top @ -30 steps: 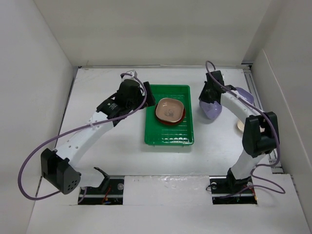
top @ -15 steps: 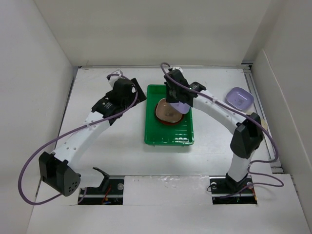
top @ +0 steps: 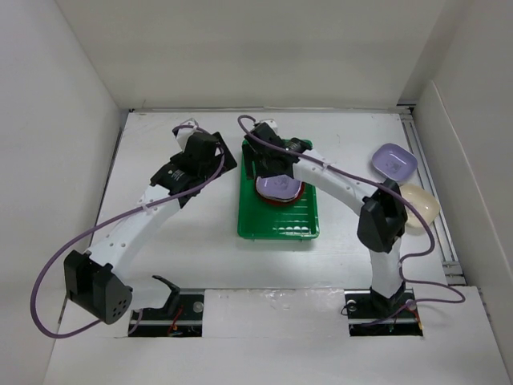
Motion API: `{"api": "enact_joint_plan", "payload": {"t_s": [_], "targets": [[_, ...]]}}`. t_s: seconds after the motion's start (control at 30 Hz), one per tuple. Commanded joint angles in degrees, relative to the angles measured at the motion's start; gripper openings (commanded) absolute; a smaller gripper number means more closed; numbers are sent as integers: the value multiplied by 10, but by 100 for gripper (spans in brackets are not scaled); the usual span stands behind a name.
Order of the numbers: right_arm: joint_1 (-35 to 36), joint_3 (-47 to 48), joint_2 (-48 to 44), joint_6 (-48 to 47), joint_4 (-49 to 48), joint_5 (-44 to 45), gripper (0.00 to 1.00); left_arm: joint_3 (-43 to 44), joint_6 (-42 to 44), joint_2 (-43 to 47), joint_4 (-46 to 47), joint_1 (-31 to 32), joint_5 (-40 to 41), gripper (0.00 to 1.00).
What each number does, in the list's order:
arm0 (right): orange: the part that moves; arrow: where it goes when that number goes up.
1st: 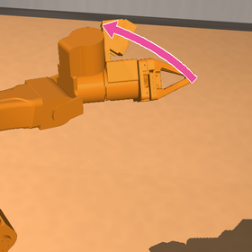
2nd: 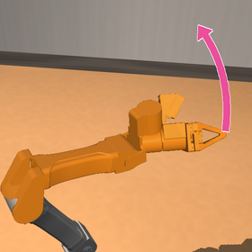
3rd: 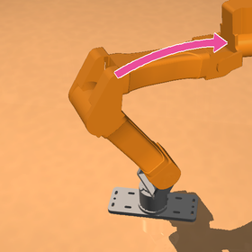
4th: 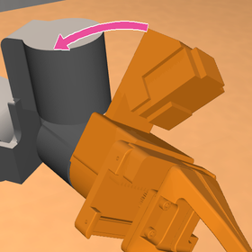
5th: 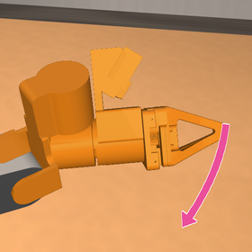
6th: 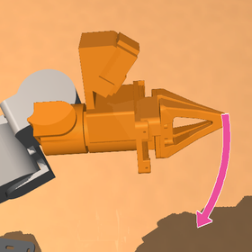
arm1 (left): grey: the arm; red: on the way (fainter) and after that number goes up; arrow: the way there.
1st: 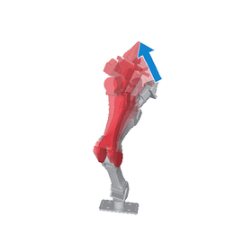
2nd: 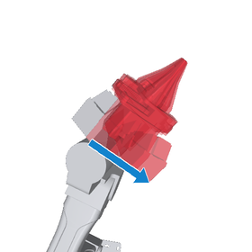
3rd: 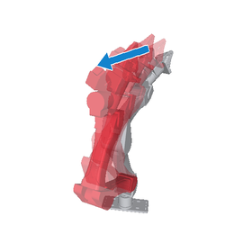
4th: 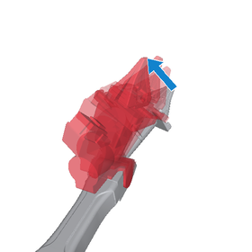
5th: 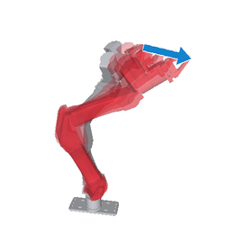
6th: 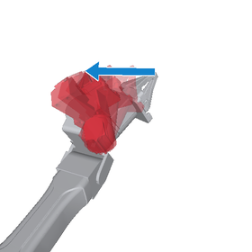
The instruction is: Place the plates into the plastic bin on the countertop
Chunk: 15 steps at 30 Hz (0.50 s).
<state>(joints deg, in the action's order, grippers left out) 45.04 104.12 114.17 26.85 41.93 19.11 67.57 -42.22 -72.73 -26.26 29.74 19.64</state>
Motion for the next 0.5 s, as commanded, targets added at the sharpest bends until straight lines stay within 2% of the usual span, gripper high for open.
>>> {"api": "enact_joint_plan", "payload": {"t_s": [0.0, 0.03, 0.1, 0.2, 0.33, 0.47], "targets": [[8, 4, -81, 6, -33, 18, 86, -13, 1, 27, -4, -5, 24, 100], [1, -5, -96, 6, -42, 8, 89, -13, 1, 27, -4, -5, 24, 100], [-20, -10, -117, -1, -41, 15, 100, -18, -5, 27, -4, -5, 24, 100], [-73, -36, -148, -28, -35, 9, 100, -18, -5, 22, -4, -5, 18, 100], [-244, -102, -176, -59, -57, -15, 100, -24, 12, 34, 2, -5, -6, 100], [-360, -101, -146, -72, -51, -55, 100, -24, 37, 35, 9, -5, -40, 100]]}}
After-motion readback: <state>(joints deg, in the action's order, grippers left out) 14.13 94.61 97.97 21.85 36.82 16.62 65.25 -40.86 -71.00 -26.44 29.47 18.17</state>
